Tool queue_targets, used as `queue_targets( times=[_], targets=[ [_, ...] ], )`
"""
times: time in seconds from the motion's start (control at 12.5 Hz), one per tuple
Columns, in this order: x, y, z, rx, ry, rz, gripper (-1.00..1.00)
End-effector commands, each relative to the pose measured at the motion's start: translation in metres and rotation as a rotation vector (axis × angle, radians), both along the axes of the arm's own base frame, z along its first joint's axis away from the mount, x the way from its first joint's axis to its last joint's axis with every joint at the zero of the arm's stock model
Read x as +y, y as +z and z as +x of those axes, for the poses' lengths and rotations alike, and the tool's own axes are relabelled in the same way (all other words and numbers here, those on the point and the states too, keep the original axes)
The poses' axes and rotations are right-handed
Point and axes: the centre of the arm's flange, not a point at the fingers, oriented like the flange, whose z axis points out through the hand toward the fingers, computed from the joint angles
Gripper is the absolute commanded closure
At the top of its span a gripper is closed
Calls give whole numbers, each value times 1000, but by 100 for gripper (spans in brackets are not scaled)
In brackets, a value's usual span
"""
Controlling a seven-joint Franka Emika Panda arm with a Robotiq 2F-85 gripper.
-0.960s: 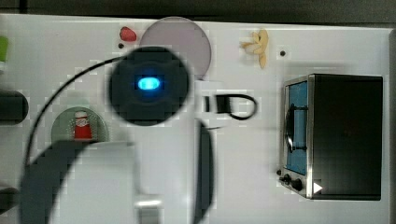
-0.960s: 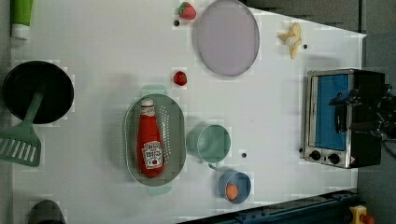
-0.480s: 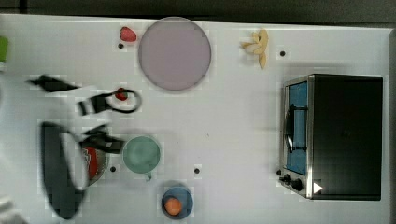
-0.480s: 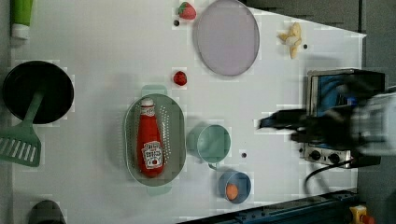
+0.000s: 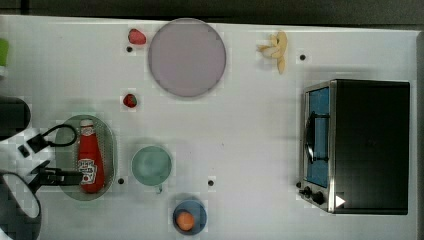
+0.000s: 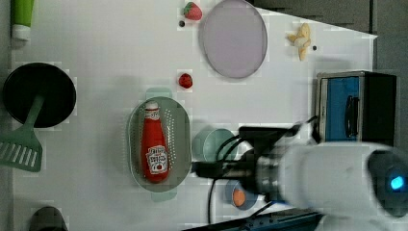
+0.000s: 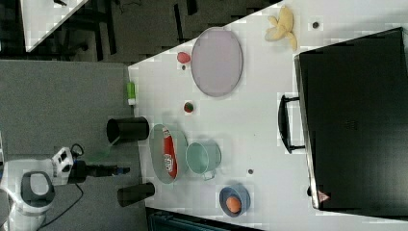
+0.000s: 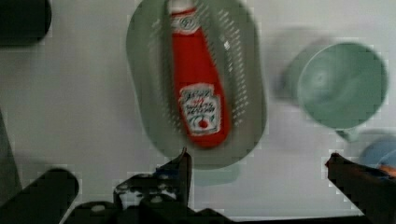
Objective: Pick ketchup from strainer and place it on the table
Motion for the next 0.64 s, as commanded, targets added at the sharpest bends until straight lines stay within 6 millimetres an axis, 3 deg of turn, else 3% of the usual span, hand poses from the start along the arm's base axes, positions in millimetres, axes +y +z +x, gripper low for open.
queue_targets(
  times=[0.08, 0.4, 0.64],
  targets=[
    [10, -45, -7, -44, -25, 64, -100],
    [2, -119, -18, -98, -45, 171, -100],
    [-1, -164, -22, -90, -53, 234, -100]
  ],
)
